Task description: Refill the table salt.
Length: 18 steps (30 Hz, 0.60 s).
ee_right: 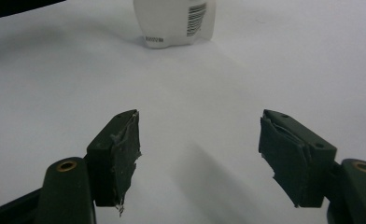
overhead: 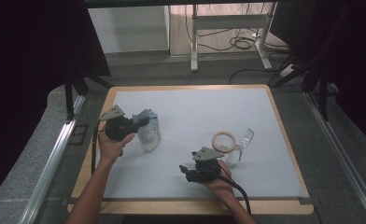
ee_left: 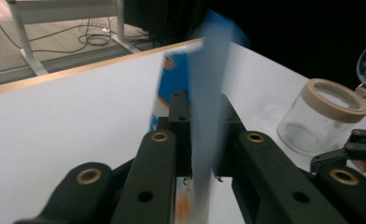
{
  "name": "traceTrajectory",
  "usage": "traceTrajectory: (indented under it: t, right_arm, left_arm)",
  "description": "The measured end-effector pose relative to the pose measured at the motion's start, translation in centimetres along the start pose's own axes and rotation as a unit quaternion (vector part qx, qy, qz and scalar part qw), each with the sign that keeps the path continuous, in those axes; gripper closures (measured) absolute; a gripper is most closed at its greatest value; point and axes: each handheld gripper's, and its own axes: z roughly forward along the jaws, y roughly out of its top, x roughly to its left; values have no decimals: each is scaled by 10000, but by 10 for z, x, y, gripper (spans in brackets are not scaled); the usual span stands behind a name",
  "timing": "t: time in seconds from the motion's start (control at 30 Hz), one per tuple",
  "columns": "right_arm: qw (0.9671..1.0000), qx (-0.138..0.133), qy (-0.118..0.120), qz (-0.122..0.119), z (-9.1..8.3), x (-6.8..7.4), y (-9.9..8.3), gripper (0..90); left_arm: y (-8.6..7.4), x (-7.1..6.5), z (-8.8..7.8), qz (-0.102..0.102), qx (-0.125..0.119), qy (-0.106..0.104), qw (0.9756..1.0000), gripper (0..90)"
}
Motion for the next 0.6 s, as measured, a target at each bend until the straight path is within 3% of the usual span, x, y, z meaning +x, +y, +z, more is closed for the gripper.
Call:
traceTrajectory:
  t: [0.03, 0.1, 0.3, 0.47, 0.6]
  right_arm:
    - [10000, 1, -1, -5, 0, 0, 0, 296]
    - [10000, -10, -9, 6, 0, 0, 0, 297]
    - [10000, -6, -25, 41, -1, -3, -1, 297]
    - [10000, 4, -19, 18, 0, -2, -1, 296]
    - [10000, 23, -37, 3, 0, -2, -1, 296]
  left_arm:
    - [0, 0, 1, 3, 23, -21, 10000, 766]
    - [0, 0, 1, 52, 54, 44, 10000, 836]
    - [-6, 1, -1, 113, 276, 13, 9996, 724]
    - [-11, 4, -3, 7, 270, -55, 9996, 883]
    - [-10, 3, -3, 25, 292, -43, 9996, 900]
